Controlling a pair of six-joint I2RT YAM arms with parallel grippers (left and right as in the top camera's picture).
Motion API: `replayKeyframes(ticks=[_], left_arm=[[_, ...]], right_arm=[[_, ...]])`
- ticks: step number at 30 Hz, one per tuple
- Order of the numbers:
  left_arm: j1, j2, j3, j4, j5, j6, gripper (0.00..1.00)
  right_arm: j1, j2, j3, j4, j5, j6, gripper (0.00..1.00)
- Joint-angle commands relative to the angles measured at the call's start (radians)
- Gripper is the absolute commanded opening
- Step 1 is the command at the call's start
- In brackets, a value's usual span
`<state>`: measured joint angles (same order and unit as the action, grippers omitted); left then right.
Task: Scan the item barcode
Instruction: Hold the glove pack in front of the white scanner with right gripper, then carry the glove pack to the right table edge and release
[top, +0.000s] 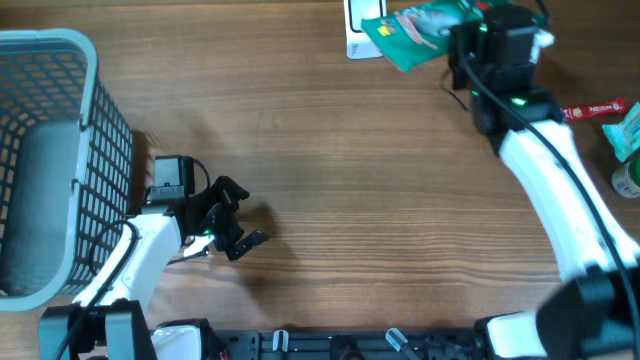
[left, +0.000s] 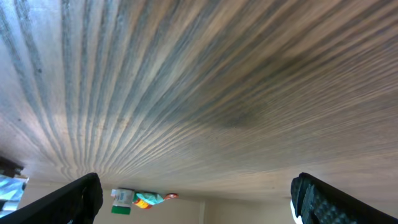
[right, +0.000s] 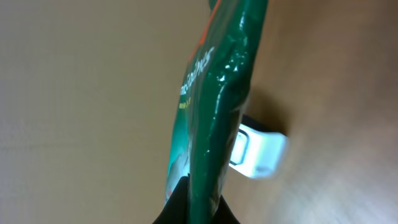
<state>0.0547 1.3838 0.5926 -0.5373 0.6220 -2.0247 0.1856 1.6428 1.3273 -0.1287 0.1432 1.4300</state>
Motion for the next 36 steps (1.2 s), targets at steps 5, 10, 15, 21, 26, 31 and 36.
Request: replayKeyframes(ticks=[5, 10, 15, 21, 26, 31, 36], left_arm=[[0.006, 0.006, 0.0, 0.0, -0.023, -0.157, 1.0], [0.006, 0.006, 0.0, -0.001, -0.023, -0.157, 1.0], [0.006, 0.006, 0.0, -0.001, -0.088, -0.156, 1.0], [0.006, 0.006, 0.0, -0.001, -0.127, -0.157, 1.0], [0.006, 0.006, 0.0, -0.001, -0.153, -0.156, 1.0], [0.006, 0.006, 0.0, -0.001, -0.152, -0.156, 1.0], [0.006, 0.006, 0.0, -0.001, -0.152, -0.156, 1.0]], right_arm=[[0.054, 0.433, -0.01, 0.685, 0.107, -0.11, 0.05], [0.063, 0.737, 0.16, 0.935, 0.128, -0.059, 0.04], [0.077, 0.893, 0.389, 0.887, 0.168, -0.07, 0.05], [0.077, 0.897, 0.481, 0.772, 0.231, -0.155, 0.05], [0.077, 0.903, 0.482, 0.707, 0.298, -0.235, 0.05], [0.075, 0.903, 0.482, 0.707, 0.301, -0.253, 0.05], [0.061, 0.844, 0.481, 0.704, 0.283, -0.531, 0.05]])
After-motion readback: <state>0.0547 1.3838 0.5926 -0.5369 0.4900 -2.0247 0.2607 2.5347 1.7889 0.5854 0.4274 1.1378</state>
